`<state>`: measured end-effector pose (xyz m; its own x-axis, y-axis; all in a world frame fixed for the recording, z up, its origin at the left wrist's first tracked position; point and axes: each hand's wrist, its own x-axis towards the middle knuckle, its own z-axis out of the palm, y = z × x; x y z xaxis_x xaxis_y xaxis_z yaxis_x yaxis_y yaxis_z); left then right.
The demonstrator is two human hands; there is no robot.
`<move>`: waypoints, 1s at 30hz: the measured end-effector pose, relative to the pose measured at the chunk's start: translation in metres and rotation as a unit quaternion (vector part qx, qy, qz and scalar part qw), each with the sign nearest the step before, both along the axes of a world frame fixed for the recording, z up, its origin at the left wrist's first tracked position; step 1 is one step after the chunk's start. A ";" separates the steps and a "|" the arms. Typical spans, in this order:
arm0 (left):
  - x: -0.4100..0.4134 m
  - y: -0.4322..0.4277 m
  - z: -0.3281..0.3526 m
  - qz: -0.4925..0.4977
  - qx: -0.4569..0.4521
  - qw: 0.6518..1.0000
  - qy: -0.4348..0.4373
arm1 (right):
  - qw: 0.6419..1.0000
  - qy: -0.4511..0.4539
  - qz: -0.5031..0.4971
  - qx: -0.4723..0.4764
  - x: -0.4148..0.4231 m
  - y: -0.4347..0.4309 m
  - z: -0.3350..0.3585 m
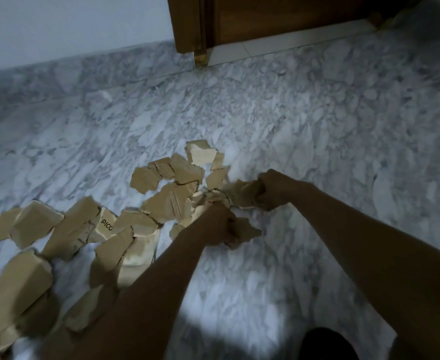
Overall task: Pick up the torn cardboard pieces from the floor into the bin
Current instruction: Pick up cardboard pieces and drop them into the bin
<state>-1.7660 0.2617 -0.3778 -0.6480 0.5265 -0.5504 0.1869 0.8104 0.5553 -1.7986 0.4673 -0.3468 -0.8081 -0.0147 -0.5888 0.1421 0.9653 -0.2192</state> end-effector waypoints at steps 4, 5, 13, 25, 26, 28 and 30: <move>0.017 0.022 -0.044 -0.142 -0.094 0.974 0.151 | 0.998 -0.042 0.049 0.023 -0.012 -0.012 -0.034; 0.023 0.023 -0.047 -0.112 -0.100 0.974 0.169 | 0.999 -0.033 0.032 0.015 -0.006 -0.015 -0.043; 0.025 0.027 -0.052 -0.029 -0.168 0.965 0.202 | 0.997 0.043 -0.057 -0.012 0.012 0.002 -0.073; 0.019 0.046 -0.024 0.094 -0.151 0.979 0.095 | 0.995 0.059 -0.076 -0.036 0.039 0.013 -0.065; 0.020 0.047 -0.019 0.095 -0.141 0.983 0.062 | 0.995 0.046 -0.081 -0.041 0.040 0.015 -0.061; 0.020 0.044 -0.013 0.067 -0.129 0.989 0.034 | 0.990 0.026 -0.106 -0.083 0.039 0.019 -0.054; 0.015 0.036 -0.004 0.026 -0.130 0.991 -0.004 | 0.981 0.016 -0.129 -0.147 0.033 0.022 -0.042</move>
<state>-1.7509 0.2975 -0.3821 -0.6654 0.3314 -0.6689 0.1363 0.9349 0.3277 -1.7657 0.4895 -0.3889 -0.8249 0.0267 -0.5646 0.3618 0.7924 -0.4911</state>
